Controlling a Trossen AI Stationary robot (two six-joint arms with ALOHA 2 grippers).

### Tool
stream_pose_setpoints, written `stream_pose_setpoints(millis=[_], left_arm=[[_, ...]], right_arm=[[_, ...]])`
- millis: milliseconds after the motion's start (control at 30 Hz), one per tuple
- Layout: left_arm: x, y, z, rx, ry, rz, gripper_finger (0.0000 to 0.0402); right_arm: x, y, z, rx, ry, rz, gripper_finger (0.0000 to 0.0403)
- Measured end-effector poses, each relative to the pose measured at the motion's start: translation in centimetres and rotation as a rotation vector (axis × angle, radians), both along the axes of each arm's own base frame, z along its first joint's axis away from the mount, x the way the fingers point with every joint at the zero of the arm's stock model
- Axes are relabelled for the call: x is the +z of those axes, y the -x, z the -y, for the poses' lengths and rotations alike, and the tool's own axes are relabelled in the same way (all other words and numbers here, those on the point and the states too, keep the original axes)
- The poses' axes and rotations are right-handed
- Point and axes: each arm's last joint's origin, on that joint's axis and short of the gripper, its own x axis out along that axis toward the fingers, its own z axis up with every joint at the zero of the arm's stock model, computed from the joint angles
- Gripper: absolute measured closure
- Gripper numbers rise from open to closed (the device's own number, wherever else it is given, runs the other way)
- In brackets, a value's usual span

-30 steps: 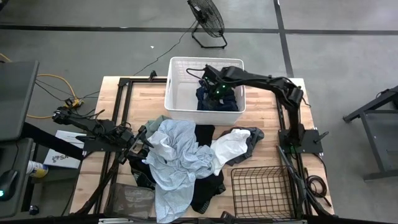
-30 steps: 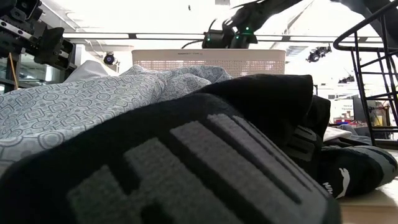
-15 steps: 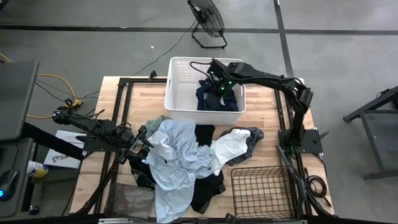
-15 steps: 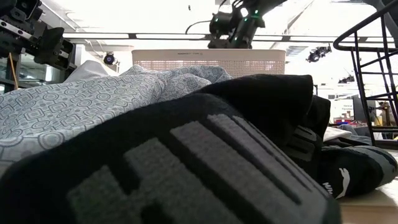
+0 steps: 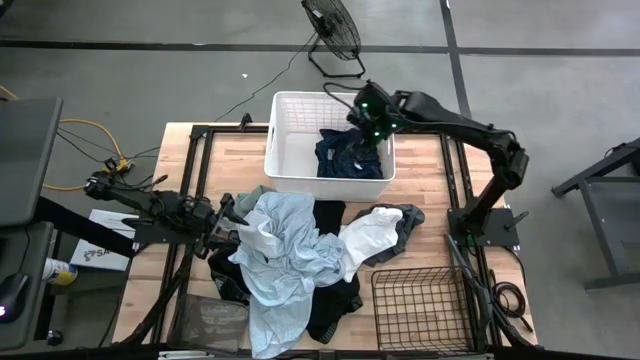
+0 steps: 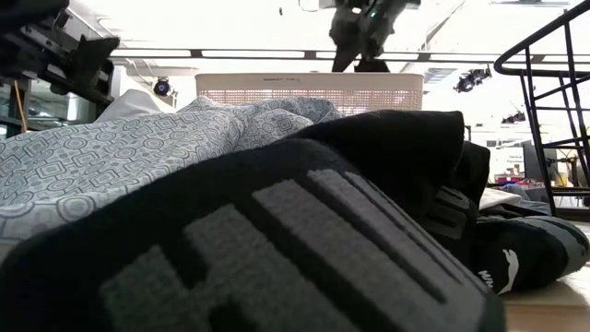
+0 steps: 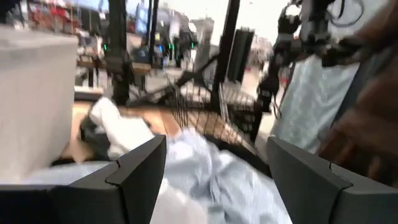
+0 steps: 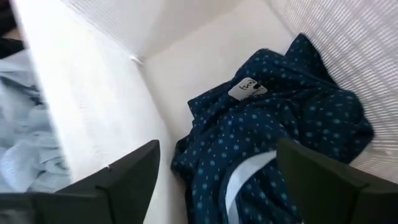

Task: Pick & Place Cloths
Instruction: Put the white polo shirt into the white laundry bin

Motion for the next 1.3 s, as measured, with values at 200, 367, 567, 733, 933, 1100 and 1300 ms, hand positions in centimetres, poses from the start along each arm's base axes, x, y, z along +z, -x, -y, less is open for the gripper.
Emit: stream_pose_setpoints(millis=[200,367,567,733,933,1100,1300], left_arm=[[1.2,0.2,-0.1,0.001,0.045,0.116,0.0128],[1.8,0.3,-0.2,0.025,0.050,0.138,0.0128],[2.5,0.5,-0.6,0.126,0.077,0.160,0.0128],[2.5,0.4,-0.7,0.183,0.089,0.158,0.0128],[3.0,0.6,-0.8,0.198,0.113,0.199,0.0128],[3.5,0.8,-0.9,0.204,0.140,0.248,0.0128],[3.9,0.9,-1.0,0.225,0.146,0.285,0.0128]], right_arm=[[3.6,3.1,-2.0,0.019,0.050,0.075,0.0081],[6.2,6.2,-4.1,0.045,0.123,0.099,0.0081],[8.7,9.9,-6.8,0.121,0.206,0.155,0.0081],[9.1,11.4,-8.8,0.263,0.164,0.279,0.0082],[5.6,12.3,-10.5,0.306,0.100,0.374,0.0082],[2.2,13.1,-11.8,0.293,0.040,0.438,0.0082],[0.0,14.2,-12.9,0.283,-0.002,0.504,0.0082]])
